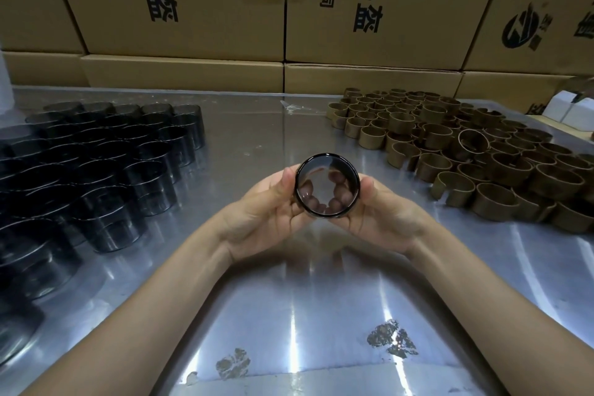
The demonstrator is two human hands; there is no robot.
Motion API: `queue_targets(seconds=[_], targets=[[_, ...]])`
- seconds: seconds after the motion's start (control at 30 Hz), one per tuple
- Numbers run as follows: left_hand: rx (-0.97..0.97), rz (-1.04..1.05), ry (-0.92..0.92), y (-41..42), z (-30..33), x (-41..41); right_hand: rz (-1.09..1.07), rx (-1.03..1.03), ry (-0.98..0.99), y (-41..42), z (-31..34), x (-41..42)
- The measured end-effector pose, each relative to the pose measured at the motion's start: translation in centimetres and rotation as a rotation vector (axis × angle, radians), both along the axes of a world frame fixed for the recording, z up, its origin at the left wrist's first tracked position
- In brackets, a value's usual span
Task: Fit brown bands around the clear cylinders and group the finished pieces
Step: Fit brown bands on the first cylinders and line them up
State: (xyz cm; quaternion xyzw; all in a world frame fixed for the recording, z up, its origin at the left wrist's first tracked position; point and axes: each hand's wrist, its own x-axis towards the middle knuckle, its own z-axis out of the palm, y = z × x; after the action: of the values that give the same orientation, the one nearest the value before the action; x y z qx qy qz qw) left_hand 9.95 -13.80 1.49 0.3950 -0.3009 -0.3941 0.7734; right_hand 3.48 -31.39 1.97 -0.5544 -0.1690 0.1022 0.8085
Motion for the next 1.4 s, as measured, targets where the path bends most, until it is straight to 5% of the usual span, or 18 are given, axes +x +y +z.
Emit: queue_targets(seconds=[0.13,0.27,0.4,0.53,1.4], targets=[[0.056,0.096,0.019,0.0,0.8,0.1,-0.339,-0.042,0.135,1.2,0.1,0.4],[0.322,0.412,-0.045,-2.2,0.9,-1.2,-0.779,-0.211,0.008,3.6,0.1,0.4],[0.334,0.731,-0.296,-3.4,0.2,-2.5,-0.845,-0.184,-0.122,4.4,0.3,0.1],[0.267,0.871,-0.342,-3.3,0.0,-2.8,-0.827,-0.155,-0.127,4.8,0.1,0.1],[0.274,0.618,-0.611,-2.9,-0.8,-1.6,-0.949,-0.377,-0.293,3.4,-1.3,1.9]])
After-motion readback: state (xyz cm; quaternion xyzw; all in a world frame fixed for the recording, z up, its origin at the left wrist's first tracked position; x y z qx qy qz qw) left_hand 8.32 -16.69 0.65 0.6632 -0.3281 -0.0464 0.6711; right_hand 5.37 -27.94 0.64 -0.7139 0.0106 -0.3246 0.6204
